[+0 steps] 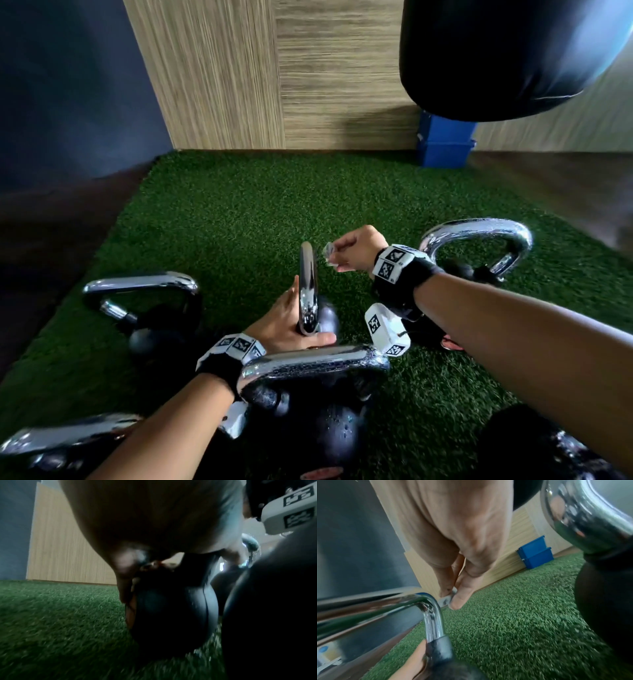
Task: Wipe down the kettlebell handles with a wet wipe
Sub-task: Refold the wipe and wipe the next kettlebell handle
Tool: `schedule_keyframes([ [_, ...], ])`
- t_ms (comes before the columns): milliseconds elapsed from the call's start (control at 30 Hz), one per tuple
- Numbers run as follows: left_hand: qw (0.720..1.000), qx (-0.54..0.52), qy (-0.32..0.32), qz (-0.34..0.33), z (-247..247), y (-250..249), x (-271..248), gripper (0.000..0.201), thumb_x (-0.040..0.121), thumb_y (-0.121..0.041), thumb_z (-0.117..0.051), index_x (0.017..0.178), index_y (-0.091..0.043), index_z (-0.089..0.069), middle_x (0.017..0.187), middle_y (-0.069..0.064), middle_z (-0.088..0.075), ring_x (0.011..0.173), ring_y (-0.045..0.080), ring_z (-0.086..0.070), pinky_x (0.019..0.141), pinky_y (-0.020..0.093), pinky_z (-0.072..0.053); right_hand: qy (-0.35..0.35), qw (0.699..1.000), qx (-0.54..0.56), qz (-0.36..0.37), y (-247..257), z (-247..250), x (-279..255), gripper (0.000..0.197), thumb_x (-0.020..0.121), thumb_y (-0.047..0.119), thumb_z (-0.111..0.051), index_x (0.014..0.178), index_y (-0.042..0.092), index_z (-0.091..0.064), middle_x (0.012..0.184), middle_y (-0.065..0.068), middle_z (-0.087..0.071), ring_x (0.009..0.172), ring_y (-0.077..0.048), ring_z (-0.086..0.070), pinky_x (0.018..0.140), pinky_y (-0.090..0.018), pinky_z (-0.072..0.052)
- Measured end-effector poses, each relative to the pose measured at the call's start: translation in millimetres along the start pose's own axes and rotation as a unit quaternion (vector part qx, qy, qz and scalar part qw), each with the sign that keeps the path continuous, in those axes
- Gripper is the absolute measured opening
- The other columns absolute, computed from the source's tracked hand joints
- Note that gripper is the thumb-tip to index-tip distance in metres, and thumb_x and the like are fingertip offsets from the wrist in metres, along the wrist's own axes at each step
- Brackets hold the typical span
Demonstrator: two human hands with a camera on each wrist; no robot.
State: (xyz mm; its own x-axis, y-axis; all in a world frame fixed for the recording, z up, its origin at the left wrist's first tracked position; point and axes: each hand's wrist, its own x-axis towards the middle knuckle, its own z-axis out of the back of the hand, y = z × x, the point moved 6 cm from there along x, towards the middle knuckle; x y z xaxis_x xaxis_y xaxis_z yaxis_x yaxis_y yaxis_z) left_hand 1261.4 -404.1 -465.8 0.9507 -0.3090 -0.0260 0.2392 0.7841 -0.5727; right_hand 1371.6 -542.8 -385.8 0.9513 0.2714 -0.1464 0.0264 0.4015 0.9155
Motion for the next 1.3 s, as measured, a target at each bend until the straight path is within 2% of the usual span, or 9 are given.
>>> schedule_keyframes([
  [133,0.994,-0.079,-0.068,-0.036,2.1,13.8,-0.2,0.053,0.083,-0.033,-0.073,0.129,-0.012,-0.056,0.124,0.009,-0.062,0.117,0.026,-0.060,0.108,0.042,-0.045,0.014,0.998,0.037,-0.048,-18.7,-9.1,5.8,0.020,0.082,-0.010,-0.074,0.101,-0.010,-0.071,0.081,-0.017,-0.068,0.072,-0.026,-0.068,0.073,-0.037,-0.063],
  [267,0.991,-0.133,-0.025,0.008,-1.6,30.2,-2.8,0.027,0.076,-0.038,-0.070,0.097,-0.027,-0.057,0.080,-0.023,-0.068,0.073,-0.004,-0.064,0.071,0.015,-0.051,0.023,0.997,0.056,-0.057,-31.6,-20.6,7.7,0.016,0.080,-0.013,-0.074,0.080,0.003,-0.070,0.062,-0.004,-0.067,0.050,-0.009,-0.063,0.063,-0.027,-0.061],
  [333,0.989,-0.147,-0.019,0.015,0.8,28.5,-2.9,0.035,0.072,-0.043,-0.076,0.097,-0.025,-0.060,0.086,-0.023,-0.070,0.079,-0.007,-0.065,0.073,0.010,-0.050,0.021,0.997,0.048,-0.054,-35.3,-25.6,7.1,0.015,0.078,-0.012,-0.076,0.081,0.003,-0.073,0.064,-0.005,-0.067,0.056,-0.011,-0.062,0.074,-0.032,-0.061],
  [500,0.993,-0.116,0.005,0.008,1.6,27.2,-0.5,0.096,0.065,-0.047,-0.092,0.144,-0.018,-0.046,0.139,-0.001,-0.057,0.131,0.012,-0.054,0.114,0.038,-0.044,0.014,0.998,0.032,-0.056,-40.6,-33.9,3.0,0.015,0.073,-0.005,-0.084,0.082,0.000,-0.074,0.079,-0.018,-0.074,0.065,-0.025,-0.072,0.071,-0.036,-0.065],
  [600,0.995,-0.097,-0.002,0.004,1.2,26.1,-0.2,0.073,0.072,-0.035,-0.092,0.131,-0.019,-0.051,0.123,-0.007,-0.059,0.116,0.002,-0.057,0.109,0.039,-0.048,0.014,0.998,0.027,-0.061,-34.9,-35.1,1.9,0.015,0.072,-0.004,-0.085,0.080,-0.001,-0.073,0.077,-0.018,-0.074,0.064,-0.027,-0.073,0.069,-0.036,-0.065],
  [767,0.993,-0.118,-0.029,-0.009,0.0,24.0,-1.7,0.072,0.075,-0.027,-0.090,0.134,-0.012,-0.052,0.127,0.003,-0.060,0.120,0.013,-0.059,0.109,0.036,-0.047,-0.048,0.998,0.045,0.012,-20.0,-25.3,5.5,0.012,0.075,0.001,-0.085,0.080,0.009,-0.078,0.065,-0.003,-0.076,0.063,-0.016,-0.075,0.061,-0.027,-0.063],
  [933,0.990,-0.139,-0.024,0.003,-1.4,27.0,-2.6,0.046,0.076,-0.024,-0.090,0.107,-0.020,-0.055,0.094,-0.011,-0.062,0.090,-0.011,-0.061,0.084,0.006,-0.044,-0.051,0.997,0.043,0.039,-21.1,-26.2,3.1,0.017,0.075,0.003,-0.086,0.074,0.017,-0.077,0.068,-0.001,-0.076,0.066,-0.015,-0.076,0.063,-0.025,-0.063],
  [1133,0.991,-0.126,-0.020,0.045,-1.3,32.8,1.0,0.058,0.077,-0.028,-0.089,0.121,-0.024,-0.052,0.109,-0.017,-0.059,0.096,-0.014,-0.057,0.088,0.001,-0.041,-0.103,0.974,-0.064,0.193,12.6,-20.5,1.0,0.009,0.079,0.007,-0.082,0.087,0.013,-0.081,0.055,0.024,-0.065,0.054,0.017,-0.061,0.053,0.000,-0.045],
  [1300,0.990,-0.126,-0.022,0.055,0.0,34.6,4.0,0.093,0.074,-0.032,-0.090,0.148,-0.024,-0.035,0.130,-0.020,-0.044,0.116,-0.003,-0.044,0.095,0.001,-0.029,-0.105,0.921,-0.209,0.311,29.5,-25.1,-16.3,0.012,0.082,0.010,-0.079,0.094,0.013,-0.080,0.083,0.002,-0.076,0.063,0.004,-0.058,0.063,0.003,-0.043],
])
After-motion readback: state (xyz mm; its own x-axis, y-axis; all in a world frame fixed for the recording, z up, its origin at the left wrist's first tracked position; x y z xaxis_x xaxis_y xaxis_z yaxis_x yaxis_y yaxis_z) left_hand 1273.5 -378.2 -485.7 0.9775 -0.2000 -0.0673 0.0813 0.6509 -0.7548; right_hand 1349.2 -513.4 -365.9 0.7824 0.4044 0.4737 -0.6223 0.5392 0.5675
